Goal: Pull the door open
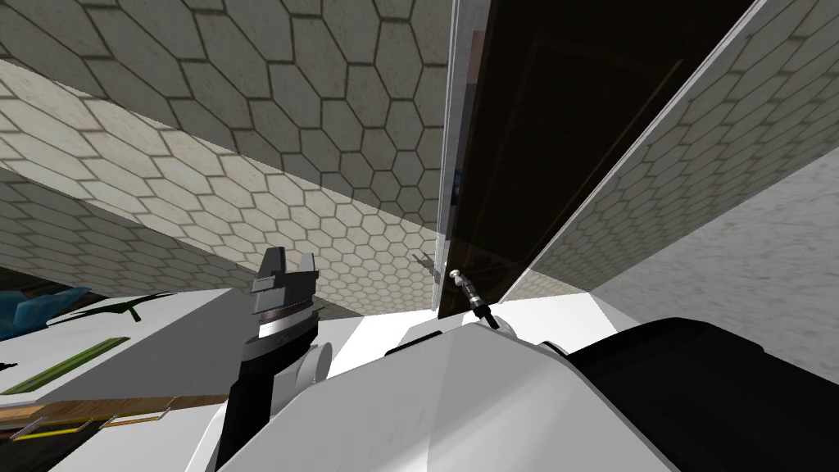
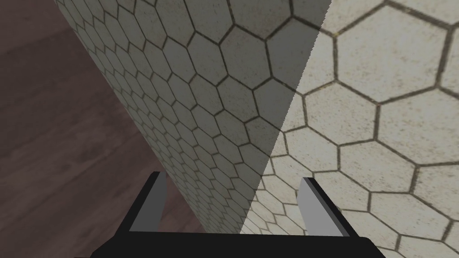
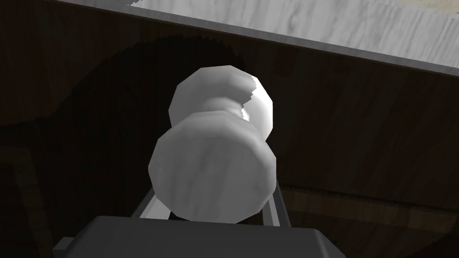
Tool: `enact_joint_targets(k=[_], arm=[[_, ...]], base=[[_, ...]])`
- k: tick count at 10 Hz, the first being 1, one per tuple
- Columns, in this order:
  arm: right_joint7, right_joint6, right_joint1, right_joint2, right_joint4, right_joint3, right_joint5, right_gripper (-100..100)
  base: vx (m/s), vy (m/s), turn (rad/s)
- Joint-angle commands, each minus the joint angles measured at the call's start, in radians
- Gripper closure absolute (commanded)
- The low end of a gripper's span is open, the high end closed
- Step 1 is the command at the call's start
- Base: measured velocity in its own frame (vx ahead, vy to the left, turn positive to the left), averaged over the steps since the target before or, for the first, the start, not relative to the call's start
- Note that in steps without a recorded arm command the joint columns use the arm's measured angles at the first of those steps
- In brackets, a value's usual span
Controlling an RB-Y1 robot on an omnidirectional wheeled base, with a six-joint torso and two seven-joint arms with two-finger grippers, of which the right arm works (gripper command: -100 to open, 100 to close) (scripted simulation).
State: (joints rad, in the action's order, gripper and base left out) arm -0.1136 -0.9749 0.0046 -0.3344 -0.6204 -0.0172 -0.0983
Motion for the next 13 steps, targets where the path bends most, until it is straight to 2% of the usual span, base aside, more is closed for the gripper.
enact_joint_targets(k=[1, 4, 6, 7, 8, 10, 11, 13], arm=[[-0.05, 0.003, -0.007, 0.012, -0.007, 0.025, -0.023, 100], [-0.11, 0.007, -0.011, 0.011, -0.007, 0.033, -0.042, 100], [-0.175, 0.015, -0.018, 0.011, -0.005, 0.051, -0.079, 100], [-0.193, 0.015, -0.018, 0.011, -0.005, 0.051, -0.079, 100], [-0.226, 0.019, -0.022, 0.01, -0.004, 0.059, -0.098, 100], [-0.235, 0.019, -0.022, 0.01, -0.004, 0.059, -0.098, 100], [-0.276, 0.022, -0.026, 0.01, -0.004, 0.068, -0.116, 100], [-0.276, 0.022, -0.026, 0.01, -0.002, 0.068, -0.116, 100]], base=[[-0.078, -0.039, 0.101], [-0.06, -0.022, 0.05], [-0.07, -0.025, 0.091], [-0.059, -0.029, 0.035], [-0.053, -0.026, 0.067], [-0.028, -0.012, 0.019], [-0.028, -0.012, 0.062], [-0.026, -0.014, 0.019]])
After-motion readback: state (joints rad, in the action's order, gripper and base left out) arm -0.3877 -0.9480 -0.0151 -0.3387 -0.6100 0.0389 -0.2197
